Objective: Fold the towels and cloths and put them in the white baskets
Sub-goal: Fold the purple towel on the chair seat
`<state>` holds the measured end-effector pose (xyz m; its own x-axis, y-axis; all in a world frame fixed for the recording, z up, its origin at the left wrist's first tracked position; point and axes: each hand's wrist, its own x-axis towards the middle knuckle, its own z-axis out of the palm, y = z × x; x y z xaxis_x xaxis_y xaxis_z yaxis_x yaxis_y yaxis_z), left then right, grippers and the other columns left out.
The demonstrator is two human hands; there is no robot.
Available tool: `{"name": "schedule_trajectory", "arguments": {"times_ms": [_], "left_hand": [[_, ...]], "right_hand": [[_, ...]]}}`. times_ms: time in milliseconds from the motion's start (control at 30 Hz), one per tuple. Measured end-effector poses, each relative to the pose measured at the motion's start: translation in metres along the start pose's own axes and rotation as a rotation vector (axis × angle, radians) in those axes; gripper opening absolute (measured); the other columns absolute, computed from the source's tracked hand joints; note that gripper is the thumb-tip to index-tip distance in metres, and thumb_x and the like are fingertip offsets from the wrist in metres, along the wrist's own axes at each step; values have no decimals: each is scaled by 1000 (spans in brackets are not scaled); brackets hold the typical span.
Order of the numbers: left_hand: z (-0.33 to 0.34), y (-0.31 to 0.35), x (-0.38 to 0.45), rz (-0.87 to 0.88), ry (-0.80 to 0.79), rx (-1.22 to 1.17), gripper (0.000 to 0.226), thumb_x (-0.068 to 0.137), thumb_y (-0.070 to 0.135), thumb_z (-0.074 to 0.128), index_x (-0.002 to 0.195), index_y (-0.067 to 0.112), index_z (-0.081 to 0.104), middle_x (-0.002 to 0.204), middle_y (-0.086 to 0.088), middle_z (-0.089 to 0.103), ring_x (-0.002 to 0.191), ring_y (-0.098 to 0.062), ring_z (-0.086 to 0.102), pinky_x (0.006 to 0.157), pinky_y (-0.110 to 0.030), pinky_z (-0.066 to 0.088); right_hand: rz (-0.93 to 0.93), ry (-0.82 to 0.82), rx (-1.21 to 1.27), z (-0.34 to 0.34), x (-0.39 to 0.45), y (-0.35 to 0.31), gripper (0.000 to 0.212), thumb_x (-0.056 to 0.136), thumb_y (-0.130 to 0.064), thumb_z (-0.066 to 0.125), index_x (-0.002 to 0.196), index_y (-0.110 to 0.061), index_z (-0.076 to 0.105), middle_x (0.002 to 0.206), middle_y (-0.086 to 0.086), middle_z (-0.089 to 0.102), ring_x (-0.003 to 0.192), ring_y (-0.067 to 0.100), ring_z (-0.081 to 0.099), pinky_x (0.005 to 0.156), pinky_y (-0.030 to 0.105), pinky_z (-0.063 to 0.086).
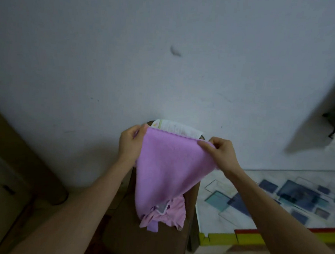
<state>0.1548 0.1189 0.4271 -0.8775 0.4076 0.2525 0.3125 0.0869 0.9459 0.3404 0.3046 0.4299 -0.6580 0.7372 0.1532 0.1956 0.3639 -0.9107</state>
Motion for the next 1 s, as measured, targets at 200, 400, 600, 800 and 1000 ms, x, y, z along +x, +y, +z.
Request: {"name": "schedule_trajectory", "arguments": {"times_ms": [200, 400, 600, 800, 1000], "left_hand": [[6, 65, -7, 51, 108, -185, 40, 99, 28, 52, 70, 2, 50, 66, -7, 37, 64, -13, 35, 56, -28, 27], [-3, 89, -3, 57, 126, -255, 37, 97, 28, 56, 65, 15, 46, 62, 1, 37, 58, -4, 33, 56, -26, 26], [-27, 75, 12, -110, 15, -354, 30, 95, 38, 58, 83, 10, 60, 81, -5, 48, 76, -14, 42, 68, -29, 37], [-52, 51, 28, 248, -213, 125, 41, 99, 23, 53, 61, 18, 38, 59, 3, 32, 54, -6, 27, 53, -27, 24], [-59, 31, 52, 376, -284, 719, 39, 100, 37, 47, 65, 22, 39, 67, 0, 49, 71, -27, 53, 64, -36, 38]], "right_hand": [[98, 132, 360, -29, -12, -46, 38, 82, -37, 74, 67, -5, 59, 54, 9, 38, 36, 21, 35, 32, 22, 30], [66, 103, 531, -16, -15, -84, 38, 88, -37, 68, 65, -11, 52, 54, 6, 31, 40, 18, 28, 35, 21, 24], [-21, 50, 411, 8, -14, -104, 32, 89, -36, 67, 66, -15, 62, 60, 4, 49, 55, 16, 42, 47, 24, 36], [-39, -313, -92, -8, -20, -95, 27, 85, -28, 74, 74, -6, 64, 57, -3, 52, 40, 0, 43, 40, 12, 34], [-104, -223, -624, -6, 19, -72, 36, 77, -23, 77, 56, -12, 48, 54, -3, 41, 60, 16, 42, 60, 31, 33]]}}
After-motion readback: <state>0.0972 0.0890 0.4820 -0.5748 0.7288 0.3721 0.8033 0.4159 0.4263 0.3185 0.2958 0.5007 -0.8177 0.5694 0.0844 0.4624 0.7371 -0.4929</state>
